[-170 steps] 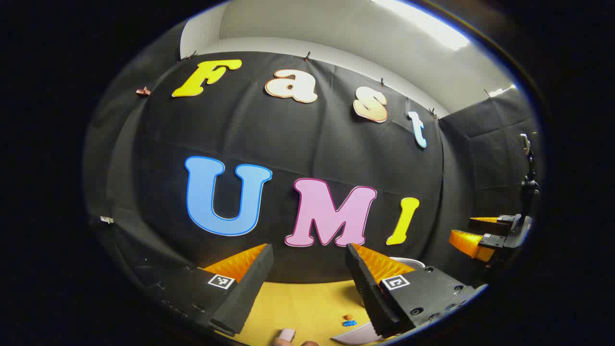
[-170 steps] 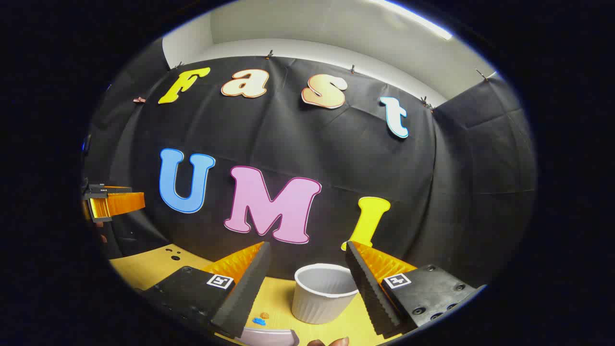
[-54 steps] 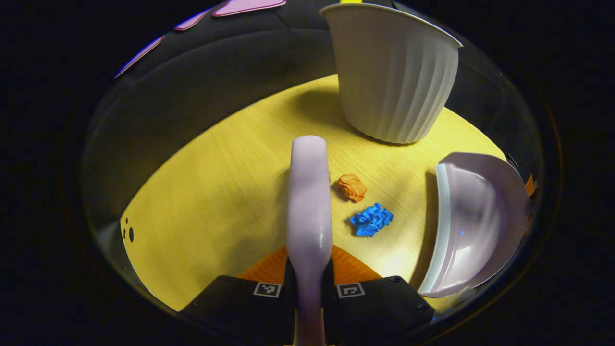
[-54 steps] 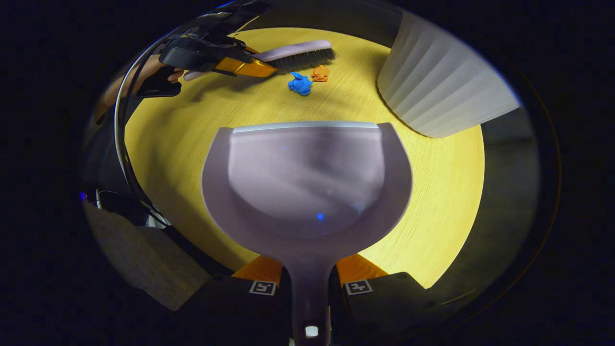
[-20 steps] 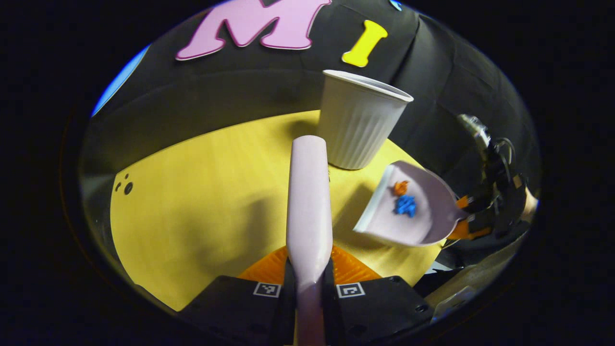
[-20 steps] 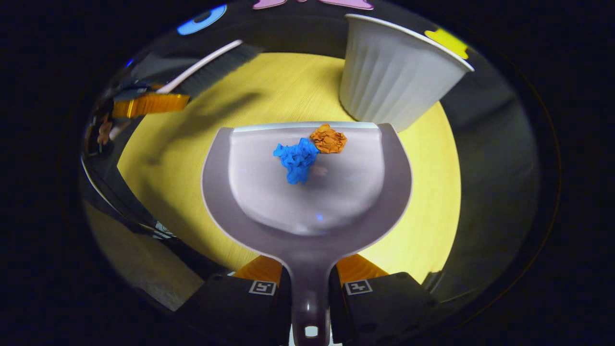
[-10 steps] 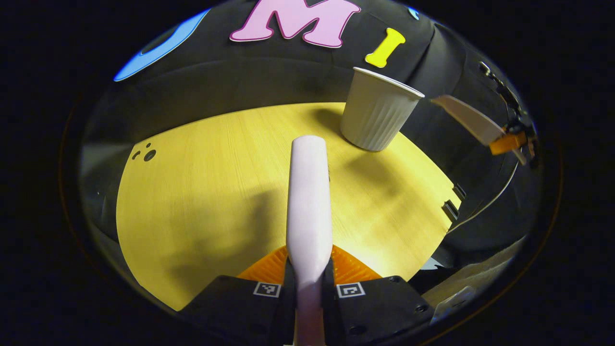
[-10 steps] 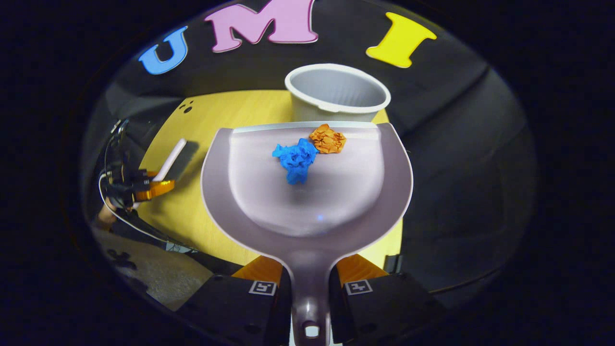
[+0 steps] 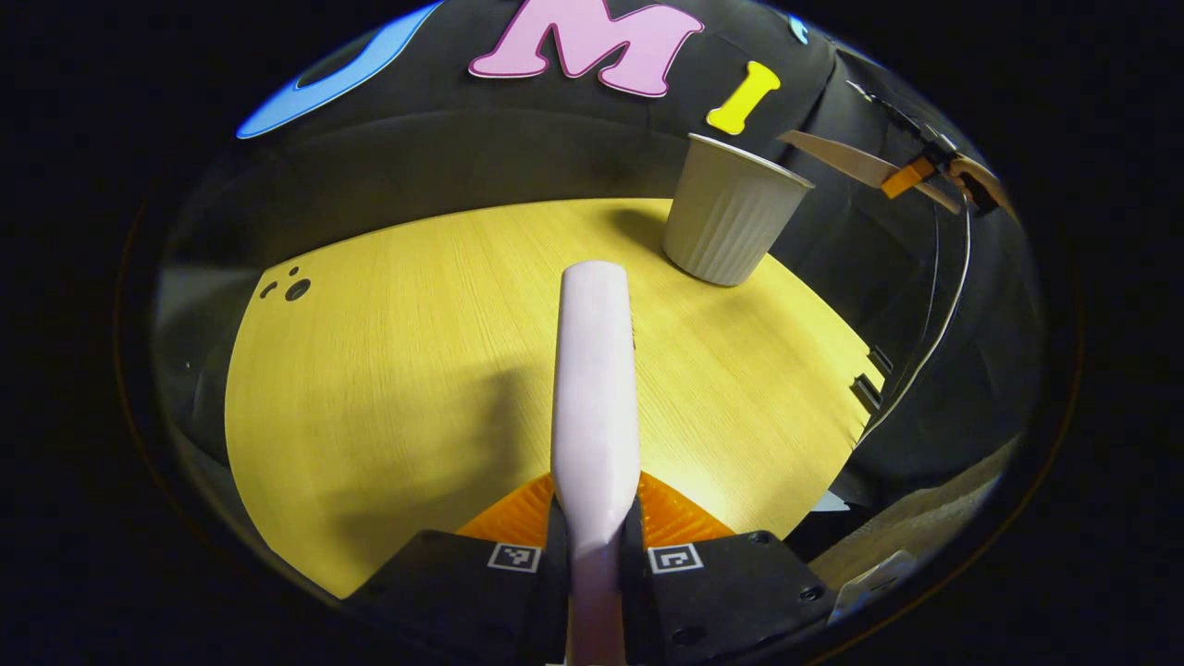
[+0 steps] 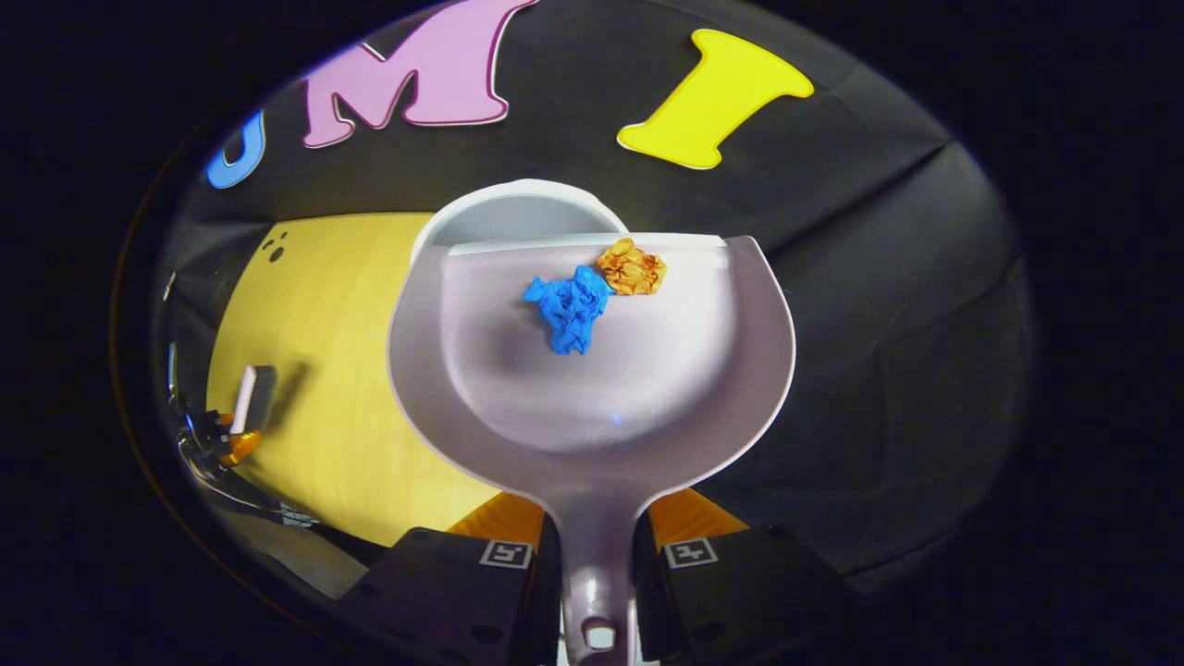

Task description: Pick up the small broom and dustpan from the desktop, sweep the trash into the dustpan with the broom, and then empty the trash into the garbage bin.

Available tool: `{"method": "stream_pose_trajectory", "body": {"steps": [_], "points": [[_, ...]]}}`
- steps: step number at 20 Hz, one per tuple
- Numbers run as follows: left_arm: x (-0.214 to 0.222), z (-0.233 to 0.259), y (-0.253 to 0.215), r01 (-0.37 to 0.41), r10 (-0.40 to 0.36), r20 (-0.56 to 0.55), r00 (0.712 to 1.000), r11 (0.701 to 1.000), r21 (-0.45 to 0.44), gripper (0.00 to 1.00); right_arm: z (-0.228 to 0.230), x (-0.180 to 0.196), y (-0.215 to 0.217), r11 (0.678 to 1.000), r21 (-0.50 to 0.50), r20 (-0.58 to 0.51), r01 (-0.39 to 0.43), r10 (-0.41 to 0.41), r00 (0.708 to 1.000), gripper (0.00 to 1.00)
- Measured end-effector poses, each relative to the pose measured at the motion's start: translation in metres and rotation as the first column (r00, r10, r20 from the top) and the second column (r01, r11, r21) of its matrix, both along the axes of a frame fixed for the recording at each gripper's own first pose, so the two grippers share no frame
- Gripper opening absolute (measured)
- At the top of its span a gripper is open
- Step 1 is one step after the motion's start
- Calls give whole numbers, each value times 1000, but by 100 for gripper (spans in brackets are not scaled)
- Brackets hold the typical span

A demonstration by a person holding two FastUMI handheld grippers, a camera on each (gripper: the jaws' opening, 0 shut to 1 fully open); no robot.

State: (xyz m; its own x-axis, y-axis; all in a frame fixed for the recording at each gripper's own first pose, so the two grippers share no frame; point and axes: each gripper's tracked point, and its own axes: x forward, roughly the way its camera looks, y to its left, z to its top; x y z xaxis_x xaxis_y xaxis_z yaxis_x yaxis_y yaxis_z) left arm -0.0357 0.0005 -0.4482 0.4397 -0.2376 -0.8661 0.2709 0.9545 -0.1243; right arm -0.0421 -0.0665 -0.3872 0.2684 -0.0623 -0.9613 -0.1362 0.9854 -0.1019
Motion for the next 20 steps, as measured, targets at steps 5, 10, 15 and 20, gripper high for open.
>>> {"method": "stream_pose_trajectory", "body": {"steps": [5,10,15,20], "points": [[6,1,11,-14,14,6,1000,1000,11,28,13,0,-22,987,-120,-89,-109,98,991,37],[2,-2,16,-34,34,-14,999,999,6,28,32,-5,-55,951,-186,-229,-249,204,952,36],[0,-6,20,-58,58,-24,998,998,5,28,29,12,-52,909,-223,-299,-353,281,912,36],[-4,-12,18,-70,70,-31,997,998,10,28,29,29,-48,841,-264,-349,-472,373,860,36]]}}
